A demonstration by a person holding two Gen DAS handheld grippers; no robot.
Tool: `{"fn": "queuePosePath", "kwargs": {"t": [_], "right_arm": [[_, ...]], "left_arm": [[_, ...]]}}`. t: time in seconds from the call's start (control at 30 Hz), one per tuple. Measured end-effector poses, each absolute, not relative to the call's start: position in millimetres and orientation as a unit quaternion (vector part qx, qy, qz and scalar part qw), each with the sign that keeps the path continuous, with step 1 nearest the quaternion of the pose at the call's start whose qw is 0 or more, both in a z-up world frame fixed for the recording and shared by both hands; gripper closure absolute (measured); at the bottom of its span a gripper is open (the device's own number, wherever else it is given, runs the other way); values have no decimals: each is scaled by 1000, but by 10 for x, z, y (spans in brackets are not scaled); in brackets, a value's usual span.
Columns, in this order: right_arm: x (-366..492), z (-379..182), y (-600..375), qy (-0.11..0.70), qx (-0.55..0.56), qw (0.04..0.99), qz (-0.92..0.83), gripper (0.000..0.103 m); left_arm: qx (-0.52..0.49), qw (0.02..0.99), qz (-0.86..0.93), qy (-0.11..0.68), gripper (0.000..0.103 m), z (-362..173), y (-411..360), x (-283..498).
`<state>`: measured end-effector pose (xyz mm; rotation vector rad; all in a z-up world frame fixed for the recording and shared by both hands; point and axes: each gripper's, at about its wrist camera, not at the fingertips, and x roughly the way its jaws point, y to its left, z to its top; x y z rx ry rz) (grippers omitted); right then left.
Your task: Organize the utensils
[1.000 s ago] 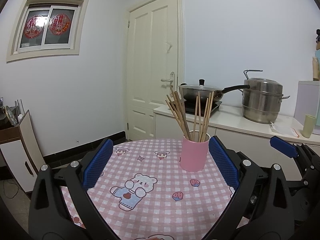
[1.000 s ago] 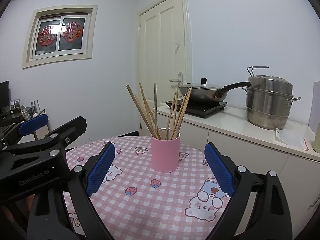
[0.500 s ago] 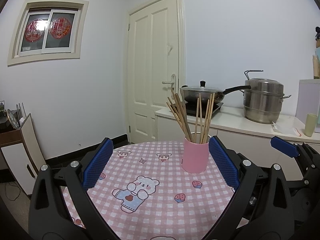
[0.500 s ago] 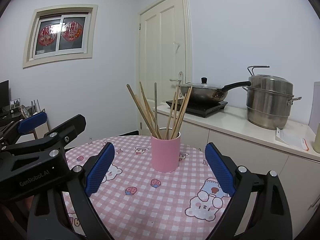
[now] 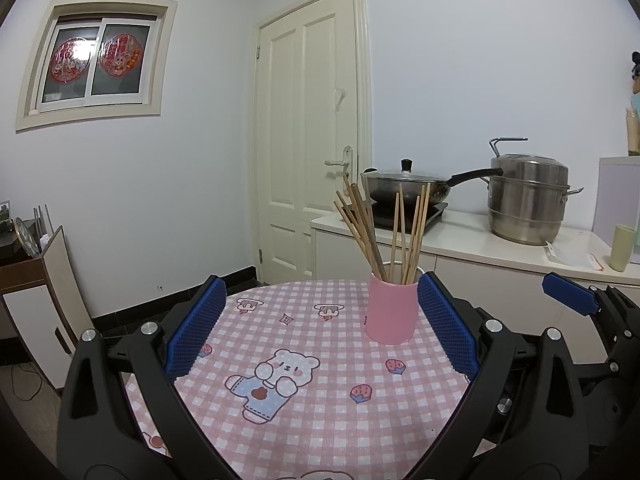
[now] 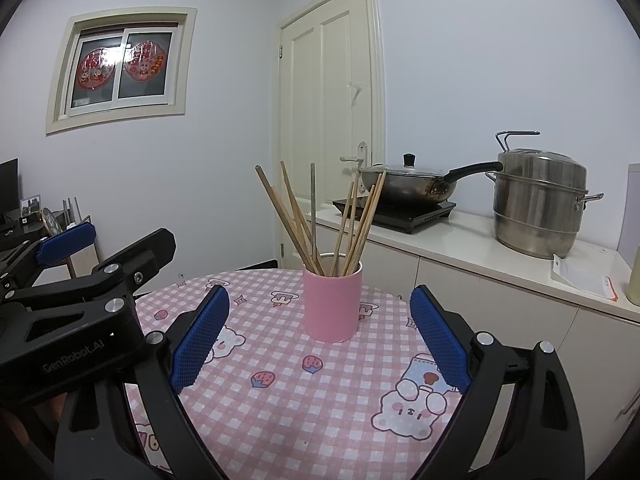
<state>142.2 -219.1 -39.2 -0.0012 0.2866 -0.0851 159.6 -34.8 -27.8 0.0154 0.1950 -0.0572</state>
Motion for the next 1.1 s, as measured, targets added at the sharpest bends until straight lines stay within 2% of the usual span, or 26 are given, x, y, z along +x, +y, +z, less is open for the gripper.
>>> {"fn": "queuePosePath", "kwargs": {"t": [1.1], "right_arm": [[1403,-447,-2184,151,1,988,-44,15]], "left_arm": [[8,994,-29,102,8,-309,-324,1581]]}}
